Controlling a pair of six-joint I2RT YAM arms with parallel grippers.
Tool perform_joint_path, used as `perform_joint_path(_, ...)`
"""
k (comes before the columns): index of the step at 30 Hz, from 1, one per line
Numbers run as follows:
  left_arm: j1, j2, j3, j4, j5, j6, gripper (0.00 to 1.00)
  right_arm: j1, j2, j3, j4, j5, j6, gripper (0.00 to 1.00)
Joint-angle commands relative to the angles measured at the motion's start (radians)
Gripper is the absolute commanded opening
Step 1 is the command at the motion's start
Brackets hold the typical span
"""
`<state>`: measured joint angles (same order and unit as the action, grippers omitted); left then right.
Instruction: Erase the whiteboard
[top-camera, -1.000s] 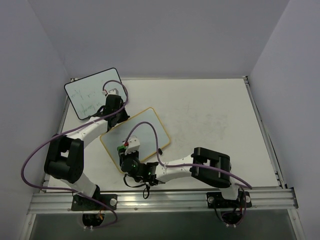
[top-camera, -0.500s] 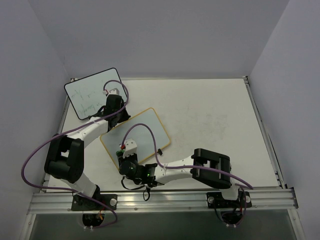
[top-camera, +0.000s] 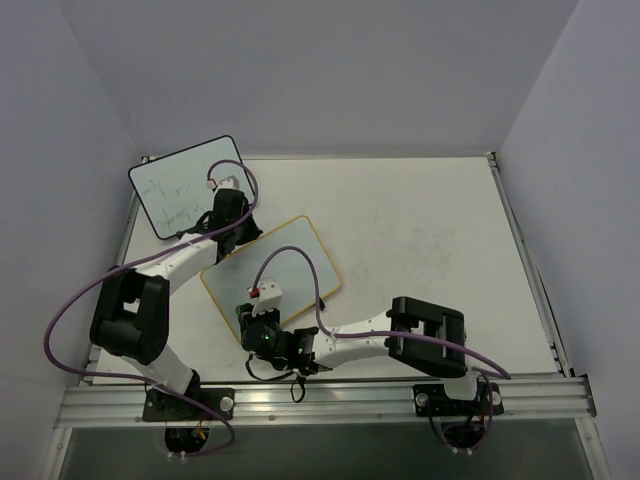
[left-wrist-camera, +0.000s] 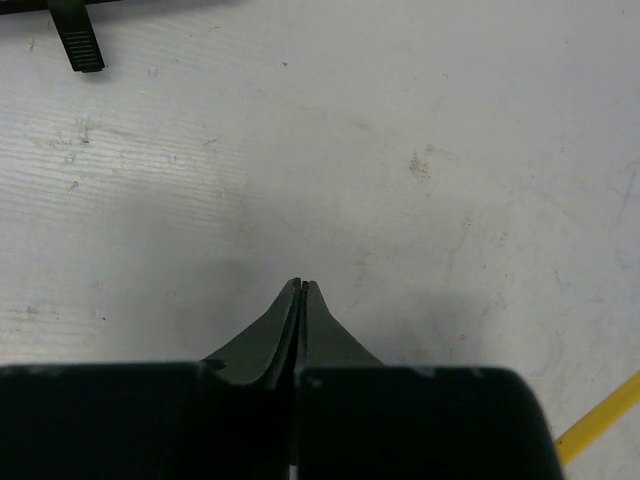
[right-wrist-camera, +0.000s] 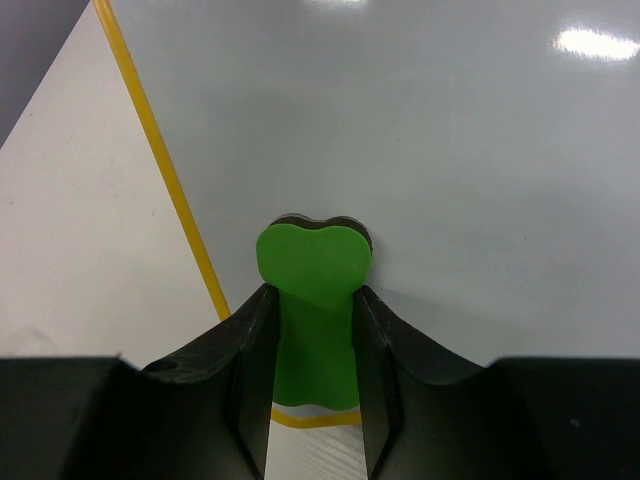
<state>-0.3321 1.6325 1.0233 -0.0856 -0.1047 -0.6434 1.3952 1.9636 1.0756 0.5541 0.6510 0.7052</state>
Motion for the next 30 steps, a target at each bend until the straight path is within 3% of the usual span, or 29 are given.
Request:
perform_joint_path(1, -0.030, 0.026, -0.019, -0.039, 0.034, 0.008, 0.02, -0.074, 0.120, -0.095, -0.320, 0.047, 0.004, 0.00)
perform_joint_path(5, -0.031, 0.029, -0.022, -0.036, 0.034, 0.008, 0.02, -0.073, 0.118, -0.126, -0.182, 0.082, -0.024, 0.00)
perform_joint_path(14, -0.038, 0.024, -0.034, -0.029, 0.031, 0.016, 0.02, -0.062, 0.136, -0.146, -0.040, 0.193, -0.045, 0.00)
perform_joint_path(21, -0.038, 0.023, -0.037, -0.040, 0.025, 0.027, 0.02, -0.062, 0.192, -0.099, -0.019, 0.269, -0.056, 0.00)
perform_joint_path(30, -0.038, 0.009, -0.031, -0.054, 0.017, 0.036, 0.02, -0.091, 0.173, -0.085, -0.115, 0.400, 0.040, 0.00)
